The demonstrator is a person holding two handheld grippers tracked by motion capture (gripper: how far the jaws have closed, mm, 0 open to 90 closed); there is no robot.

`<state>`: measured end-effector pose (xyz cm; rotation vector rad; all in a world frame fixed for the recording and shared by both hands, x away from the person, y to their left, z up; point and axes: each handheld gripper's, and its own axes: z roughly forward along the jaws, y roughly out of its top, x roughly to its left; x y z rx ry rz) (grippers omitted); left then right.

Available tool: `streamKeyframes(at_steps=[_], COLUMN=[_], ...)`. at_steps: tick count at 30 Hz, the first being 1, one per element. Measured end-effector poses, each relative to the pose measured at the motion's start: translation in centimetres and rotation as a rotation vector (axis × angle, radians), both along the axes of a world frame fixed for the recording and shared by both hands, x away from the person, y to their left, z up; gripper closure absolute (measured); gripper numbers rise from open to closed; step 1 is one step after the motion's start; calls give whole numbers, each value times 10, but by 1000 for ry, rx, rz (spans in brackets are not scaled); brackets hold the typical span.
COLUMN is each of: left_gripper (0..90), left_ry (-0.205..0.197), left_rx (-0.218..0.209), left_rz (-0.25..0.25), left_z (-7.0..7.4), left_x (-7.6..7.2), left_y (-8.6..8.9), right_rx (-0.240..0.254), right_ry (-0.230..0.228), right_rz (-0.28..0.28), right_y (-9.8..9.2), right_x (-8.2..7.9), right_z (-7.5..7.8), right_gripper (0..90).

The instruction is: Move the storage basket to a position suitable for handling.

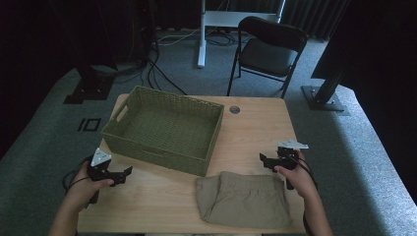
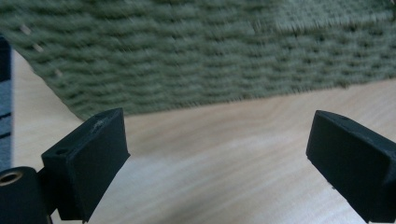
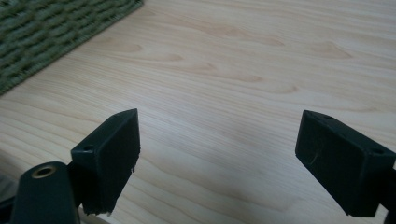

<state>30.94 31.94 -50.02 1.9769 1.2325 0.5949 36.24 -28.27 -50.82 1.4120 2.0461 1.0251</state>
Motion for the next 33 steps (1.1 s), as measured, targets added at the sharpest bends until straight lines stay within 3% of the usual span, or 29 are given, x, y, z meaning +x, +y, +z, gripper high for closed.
streamKeyframes(at_steps=[19,22,25,33], left_gripper=[63,63,64,73], left_ry=[-88,-106,-125,-142], left_rx=[-54,-40,-52,-25], left_rz=[21,35,53,107], left_z=[42,49,55,59], left_x=[24,30,37,55], left_y=[13,16,19,26], right_rx=[25,29,33,51], right_ry=[-57,-61,-69,-86], right_rz=[74,92,106,137], right_y=[39,48,56,75], right_x=[5,6,6,7], right_z=[26,29,31,40], right_gripper=[135,136,135,135])
